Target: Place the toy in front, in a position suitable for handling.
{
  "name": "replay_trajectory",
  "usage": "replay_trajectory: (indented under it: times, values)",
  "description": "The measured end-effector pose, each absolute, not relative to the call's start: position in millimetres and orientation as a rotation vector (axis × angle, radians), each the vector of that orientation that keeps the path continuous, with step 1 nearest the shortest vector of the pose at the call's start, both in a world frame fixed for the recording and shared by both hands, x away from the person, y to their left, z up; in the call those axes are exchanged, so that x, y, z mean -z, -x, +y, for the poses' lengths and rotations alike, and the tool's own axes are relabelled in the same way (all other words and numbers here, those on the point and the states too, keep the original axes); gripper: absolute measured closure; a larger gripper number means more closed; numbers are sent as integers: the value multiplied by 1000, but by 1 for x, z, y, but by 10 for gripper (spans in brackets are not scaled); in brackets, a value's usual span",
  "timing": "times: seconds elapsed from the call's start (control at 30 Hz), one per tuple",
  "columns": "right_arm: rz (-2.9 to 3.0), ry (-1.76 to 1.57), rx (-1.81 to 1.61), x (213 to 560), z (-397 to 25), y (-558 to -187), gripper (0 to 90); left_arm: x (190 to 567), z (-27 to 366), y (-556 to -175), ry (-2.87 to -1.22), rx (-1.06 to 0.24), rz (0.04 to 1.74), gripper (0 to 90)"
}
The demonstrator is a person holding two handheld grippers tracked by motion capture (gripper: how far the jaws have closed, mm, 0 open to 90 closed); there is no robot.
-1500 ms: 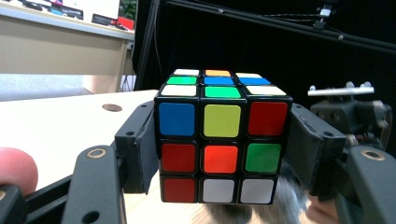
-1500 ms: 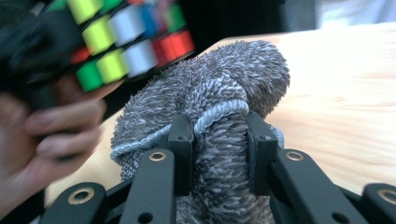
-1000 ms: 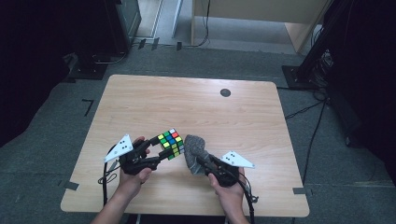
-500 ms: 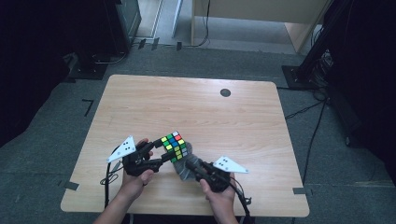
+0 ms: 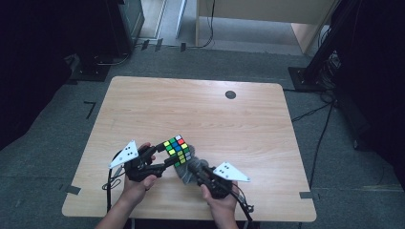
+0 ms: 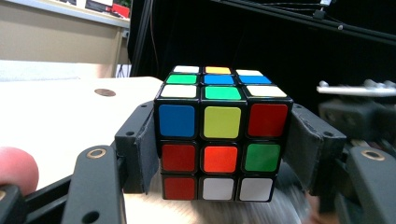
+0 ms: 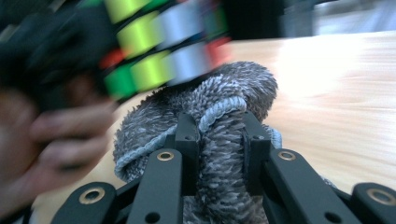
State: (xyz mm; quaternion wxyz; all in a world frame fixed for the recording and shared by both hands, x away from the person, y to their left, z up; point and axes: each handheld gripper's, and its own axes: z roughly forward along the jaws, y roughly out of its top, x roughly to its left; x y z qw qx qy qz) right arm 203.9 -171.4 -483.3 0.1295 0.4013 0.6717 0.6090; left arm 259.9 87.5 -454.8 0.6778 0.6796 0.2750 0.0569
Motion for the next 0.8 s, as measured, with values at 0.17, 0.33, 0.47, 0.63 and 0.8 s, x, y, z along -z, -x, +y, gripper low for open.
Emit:
replay_trajectory:
  times: [0.17,0.33,0.47,0.63,0.8]
  values:
    - [1988,-1114,-1782,477,-174,-209,751,457,86,-261,-1520,-116,618,345]
    - [1920,-1267,-1829,481,-185,-216,753,457,90,-261,-1526,-110,623,345]
    - [2060,-1147,-1773,481,-164,-211,752,459,83,-258,-1559,-124,607,345]
    - [1930,-1233,-1789,475,-191,-222,754,458,95,-261,-1518,-123,644,345]
    - [1845,-1173,-1464,474,-218,-233,751,457,101,-261,-1523,-154,670,345]
